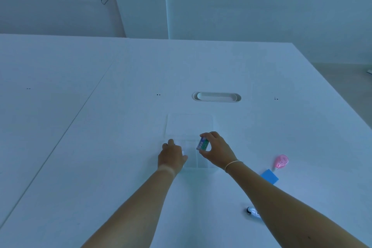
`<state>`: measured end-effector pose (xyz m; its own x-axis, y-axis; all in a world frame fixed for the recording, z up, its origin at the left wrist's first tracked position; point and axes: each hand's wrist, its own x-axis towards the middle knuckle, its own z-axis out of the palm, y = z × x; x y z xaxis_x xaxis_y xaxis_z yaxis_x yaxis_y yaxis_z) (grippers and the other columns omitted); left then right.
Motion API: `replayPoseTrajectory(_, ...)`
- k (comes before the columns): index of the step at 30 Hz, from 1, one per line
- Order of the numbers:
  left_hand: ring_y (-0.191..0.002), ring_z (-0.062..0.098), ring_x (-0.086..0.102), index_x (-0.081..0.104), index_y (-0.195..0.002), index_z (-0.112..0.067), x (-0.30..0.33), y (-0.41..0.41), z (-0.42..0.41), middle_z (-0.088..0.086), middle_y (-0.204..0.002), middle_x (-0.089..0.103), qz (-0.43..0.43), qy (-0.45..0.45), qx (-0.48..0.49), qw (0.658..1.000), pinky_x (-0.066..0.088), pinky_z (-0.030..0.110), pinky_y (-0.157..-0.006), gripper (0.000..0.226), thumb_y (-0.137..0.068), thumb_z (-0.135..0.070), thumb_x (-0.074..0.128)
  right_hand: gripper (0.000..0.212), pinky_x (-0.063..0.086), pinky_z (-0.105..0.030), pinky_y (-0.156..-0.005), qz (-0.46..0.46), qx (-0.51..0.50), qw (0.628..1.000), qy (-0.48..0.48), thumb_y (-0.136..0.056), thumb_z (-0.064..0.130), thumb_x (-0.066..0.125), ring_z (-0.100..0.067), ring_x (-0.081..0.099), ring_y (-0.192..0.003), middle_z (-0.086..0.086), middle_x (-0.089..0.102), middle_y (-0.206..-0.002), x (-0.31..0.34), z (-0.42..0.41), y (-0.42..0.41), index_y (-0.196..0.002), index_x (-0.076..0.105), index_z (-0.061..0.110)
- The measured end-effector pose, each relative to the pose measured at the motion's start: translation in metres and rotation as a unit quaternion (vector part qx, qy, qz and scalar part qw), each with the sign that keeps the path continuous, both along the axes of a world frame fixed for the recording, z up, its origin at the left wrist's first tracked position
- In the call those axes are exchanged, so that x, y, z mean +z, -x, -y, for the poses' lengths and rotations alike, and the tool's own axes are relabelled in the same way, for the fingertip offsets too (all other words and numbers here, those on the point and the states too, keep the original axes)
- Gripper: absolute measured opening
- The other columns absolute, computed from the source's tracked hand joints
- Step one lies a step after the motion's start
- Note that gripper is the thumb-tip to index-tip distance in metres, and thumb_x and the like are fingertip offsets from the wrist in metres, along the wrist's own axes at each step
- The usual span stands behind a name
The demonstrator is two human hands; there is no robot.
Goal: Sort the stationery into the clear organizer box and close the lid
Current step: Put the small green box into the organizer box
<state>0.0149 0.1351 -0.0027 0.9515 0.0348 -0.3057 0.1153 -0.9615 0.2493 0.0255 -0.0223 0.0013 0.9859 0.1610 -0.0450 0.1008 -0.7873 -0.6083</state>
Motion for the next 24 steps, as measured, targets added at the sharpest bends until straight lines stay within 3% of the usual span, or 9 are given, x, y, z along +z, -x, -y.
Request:
replayPoseTrajectory(8, -0.120, 0.030, 0.041, 0.064, -0.112, -0.013, 0.000, 0.002, -0.008, 0.011, -0.130, 0.043, 0.000, -0.036, -0.048, 0.998, 0.047, 0.038, -0.089, 0.034, -0.096, -0.026, 0.036, 0.044, 0.048, -0.030, -0.090, -0.006, 0.005, 1.000, -0.002, -0.081, 0.020, 0.066, -0.024, 0.054, -0.110, -0.007, 0.053, -0.124, -0.001, -0.006, -0.004, -0.123, 0.052, 0.017)
replayPoseTrajectory(17, -0.123, 0.026, 0.042, 0.040, -0.141, -0.020, 0.002, -0.006, -0.035, 0.007, -0.134, 0.045, 0.056, 0.029, -0.015, 0.998, 0.048, 0.038, -0.094, 0.045, -0.096, -0.024, 0.036, 0.044, 0.047, -0.028, -0.089, -0.007, 0.028, 1.000, -0.008, -0.081, 0.020, 0.067, -0.023, 0.053, -0.111, -0.007, 0.053, -0.123, -0.002, -0.023, -0.010, -0.123, 0.053, 0.017)
replayPoseTrajectory(24, -0.150, 0.020, 0.007, 0.013, -0.151, -0.027, 0.000, -0.003, -0.064, -0.004, -0.162, 0.008, -0.028, 0.062, -0.092, 0.993, 0.023, 0.044, -0.120, 0.084, -0.084, -0.051, 0.057, 0.045, 0.047, -0.030, -0.093, -0.005, 0.069, 0.997, 0.021, -0.082, 0.022, 0.066, -0.022, 0.050, -0.114, -0.005, 0.054, -0.126, -0.006, -0.043, -0.017, -0.124, 0.051, 0.017)
